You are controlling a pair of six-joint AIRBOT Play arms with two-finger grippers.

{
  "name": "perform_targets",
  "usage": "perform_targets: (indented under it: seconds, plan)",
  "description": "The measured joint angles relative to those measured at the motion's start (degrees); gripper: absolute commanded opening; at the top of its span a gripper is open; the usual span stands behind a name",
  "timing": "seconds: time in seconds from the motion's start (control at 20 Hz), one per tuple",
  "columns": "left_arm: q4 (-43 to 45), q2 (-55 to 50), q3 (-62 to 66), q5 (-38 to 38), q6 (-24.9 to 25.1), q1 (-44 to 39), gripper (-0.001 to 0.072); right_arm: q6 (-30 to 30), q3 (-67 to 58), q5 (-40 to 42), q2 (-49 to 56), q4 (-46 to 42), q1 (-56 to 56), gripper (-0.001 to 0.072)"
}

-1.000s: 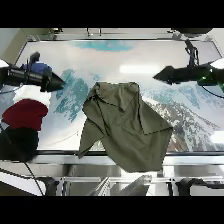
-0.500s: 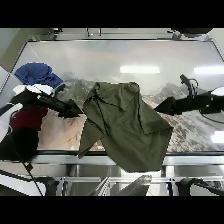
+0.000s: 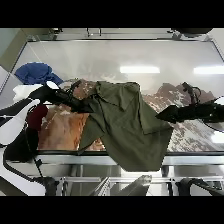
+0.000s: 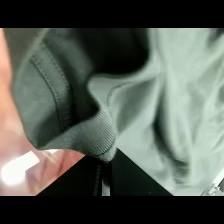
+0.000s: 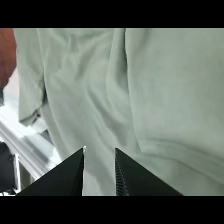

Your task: Fold the shirts.

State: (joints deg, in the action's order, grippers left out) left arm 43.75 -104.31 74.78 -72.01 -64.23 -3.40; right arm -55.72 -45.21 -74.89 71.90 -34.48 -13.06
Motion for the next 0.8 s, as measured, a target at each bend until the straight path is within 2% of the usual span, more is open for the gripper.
perform_targets:
  seconds: [0.4,0.45,0.5,0.55,0.75,0.8]
  plan:
    - [-0.20,-0.44,7.67,-12.26,-0.68,6.69,0.0007,-3.26,7.76,-2.38,-5.99,-3.72,-6.93,0.0221]
    - [-0.20,-0.44,7.96,-13.44,-0.68,7.76,0.0007,-3.87,9.11,-2.16,-6.49,-4.26,-7.23,0.0241]
    - [-0.22,-0.42,8.17,-14.58,-0.68,8.96,0.0007,-4.46,10.71,-1.97,-6.93,-4.85,-7.41,0.0422]
    - [-0.22,-0.39,8.28,-15.43,-0.70,9.99,0.0007,-4.76,12.20,-1.57,-7.19,-5.22,-7.50,0.0557]
    - [-0.26,-0.37,8.55,-17.46,-0.85,12.87,0.0007,-5.84,17.38,5.55,-7.61,-5.42,-6.97,0.0550]
    - [-0.31,-0.37,8.59,-17.75,-0.85,13.18,0.0007,-6.05,17.99,8.00,-7.45,-4.87,-6.71,0.0439]
